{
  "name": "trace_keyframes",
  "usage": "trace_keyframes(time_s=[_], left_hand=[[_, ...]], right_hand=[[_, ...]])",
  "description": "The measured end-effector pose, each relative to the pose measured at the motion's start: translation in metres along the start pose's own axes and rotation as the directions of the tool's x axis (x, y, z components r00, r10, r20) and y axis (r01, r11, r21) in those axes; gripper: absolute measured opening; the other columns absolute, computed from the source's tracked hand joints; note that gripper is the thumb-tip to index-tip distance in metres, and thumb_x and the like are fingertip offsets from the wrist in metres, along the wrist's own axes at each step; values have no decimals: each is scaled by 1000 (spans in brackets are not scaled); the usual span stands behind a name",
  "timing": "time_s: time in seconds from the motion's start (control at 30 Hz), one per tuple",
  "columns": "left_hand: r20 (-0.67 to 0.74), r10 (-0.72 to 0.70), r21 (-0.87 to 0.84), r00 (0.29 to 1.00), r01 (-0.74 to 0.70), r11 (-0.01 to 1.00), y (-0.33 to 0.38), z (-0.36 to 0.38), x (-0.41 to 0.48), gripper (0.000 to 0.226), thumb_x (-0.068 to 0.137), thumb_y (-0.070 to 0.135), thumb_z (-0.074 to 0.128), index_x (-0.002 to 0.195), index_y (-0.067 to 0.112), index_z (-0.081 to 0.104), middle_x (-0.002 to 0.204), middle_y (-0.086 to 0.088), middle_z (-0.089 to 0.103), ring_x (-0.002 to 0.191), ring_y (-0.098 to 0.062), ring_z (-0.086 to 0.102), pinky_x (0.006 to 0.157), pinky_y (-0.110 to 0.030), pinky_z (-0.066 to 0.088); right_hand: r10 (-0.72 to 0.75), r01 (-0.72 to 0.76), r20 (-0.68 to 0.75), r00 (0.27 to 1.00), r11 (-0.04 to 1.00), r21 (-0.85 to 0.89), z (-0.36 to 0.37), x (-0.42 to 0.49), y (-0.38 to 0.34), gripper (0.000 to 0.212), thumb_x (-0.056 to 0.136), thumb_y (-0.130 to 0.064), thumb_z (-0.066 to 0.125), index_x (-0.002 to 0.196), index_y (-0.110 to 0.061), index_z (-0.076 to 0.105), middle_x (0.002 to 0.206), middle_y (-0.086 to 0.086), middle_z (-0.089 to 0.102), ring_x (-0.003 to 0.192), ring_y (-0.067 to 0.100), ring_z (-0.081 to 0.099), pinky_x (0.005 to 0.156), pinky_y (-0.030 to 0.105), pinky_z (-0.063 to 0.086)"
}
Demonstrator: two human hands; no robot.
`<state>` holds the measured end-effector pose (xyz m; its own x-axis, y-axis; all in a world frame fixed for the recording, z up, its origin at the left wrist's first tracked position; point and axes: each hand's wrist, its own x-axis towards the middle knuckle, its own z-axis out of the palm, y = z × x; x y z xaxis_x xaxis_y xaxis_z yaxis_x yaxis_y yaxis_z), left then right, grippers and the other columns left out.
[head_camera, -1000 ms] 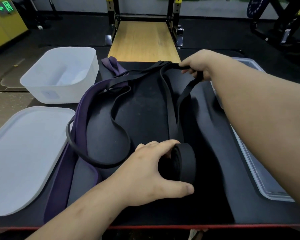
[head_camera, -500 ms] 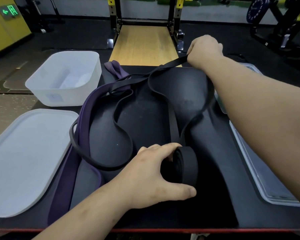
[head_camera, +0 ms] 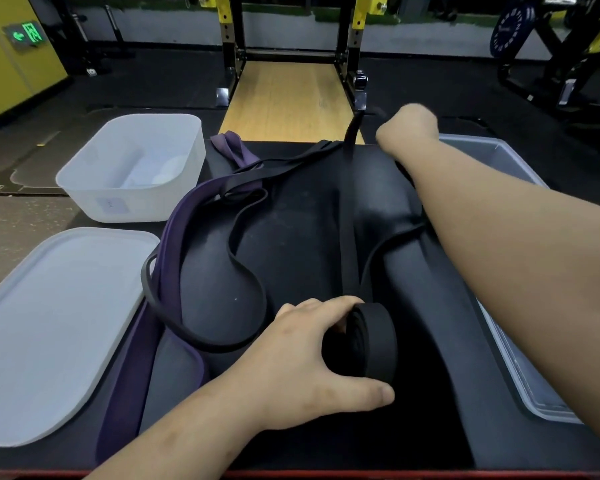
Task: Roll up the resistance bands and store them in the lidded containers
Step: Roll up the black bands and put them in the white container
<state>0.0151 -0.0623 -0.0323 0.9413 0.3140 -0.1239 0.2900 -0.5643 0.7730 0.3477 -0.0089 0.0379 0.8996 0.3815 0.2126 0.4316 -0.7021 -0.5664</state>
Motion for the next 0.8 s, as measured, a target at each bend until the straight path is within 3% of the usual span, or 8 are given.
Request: trace_keyframes(time_s=[0.07, 0.13, 0.23, 0.3, 0.37, 0.5, 0.63, 0.8], left_hand=[[-2, 2, -1, 1000, -2, 1000, 1, 0, 0, 67, 62, 69, 81, 120, 63, 49, 111, 24, 56, 113, 2, 45, 99, -28, 45], [-2, -2, -1, 1000, 2, 1000, 0, 1, 0, 68, 62, 69, 81, 122, 64, 48, 111, 24, 56, 113, 3, 44, 99, -28, 45], [5, -8, -10, 1000, 8, 1000, -1, 1, 0, 69, 61, 70, 80, 122, 64, 48, 110, 25, 55, 113, 4, 43, 99, -27, 45], [1, -10, -5, 1000, 10, 1000, -2, 1, 0, 72, 61, 71, 79, 125, 62, 47, 111, 26, 54, 114, 4, 43, 100, -28, 45], [-4, -16, 14, 1000, 16, 1000, -3, 1, 1, 81, 60, 73, 77, 133, 61, 44, 113, 28, 53, 116, 4, 42, 102, -27, 44], [-12, -14, 30, 1000, 14, 999, -4, 2, 0, 87, 59, 75, 76, 137, 60, 40, 114, 29, 52, 117, 5, 41, 103, -25, 42], [-21, -10, 25, 1000, 10, 1000, -4, 3, -1, 86, 58, 76, 76, 136, 62, 40, 116, 30, 53, 120, 5, 41, 104, -26, 41], [-28, 2, 37, 1000, -1, 999, -5, 4, -1, 87, 59, 75, 75, 137, 60, 41, 116, 27, 54, 120, 1, 43, 105, -29, 42]], right_hand=[[94, -110, 208, 974, 992, 63, 7, 1, 2, 29, 91, -23, 71, 113, -5, 68, 101, 14, 71, 86, 28, 66, 82, 33, 54], [105, -230, 374, 921, 923, 308, 12, 0, 8, 51, 74, -27, 86, 119, -14, 67, 112, 9, 71, 100, 23, 70, 90, 39, 60], [-36, -112, 315, 948, 891, 440, 9, -15, 13, 65, 74, -34, 84, 133, -24, 58, 129, 0, 59, 115, 20, 61, 93, 36, 54], [-79, 4, 280, 957, 966, 259, 7, -26, 18, 55, 84, -35, 75, 134, -20, 59, 128, 2, 58, 113, 22, 58, 88, 31, 47], [-53, 89, 292, 955, 990, -114, 0, -38, 25, 38, 90, -33, 63, 119, -8, 63, 118, 12, 66, 105, 32, 62, 81, 30, 45], [100, 158, 389, 916, 801, -577, -16, -69, 37, 41, 98, -37, 50, 103, 0, 66, 81, 11, 61, 76, 34, 61, 72, 34, 49], [244, -96, 584, 774, 957, -272, -11, -85, 50, 35, 100, -33, 58, 101, 2, 59, 84, 19, 69, 59, 29, 68, 50, 32, 58], [65, -37, 553, 831, 997, -61, 6, -96, 50, 33, 93, -38, 72, 91, -7, 62, 79, 12, 68, 56, 22, 63, 52, 28, 49]])
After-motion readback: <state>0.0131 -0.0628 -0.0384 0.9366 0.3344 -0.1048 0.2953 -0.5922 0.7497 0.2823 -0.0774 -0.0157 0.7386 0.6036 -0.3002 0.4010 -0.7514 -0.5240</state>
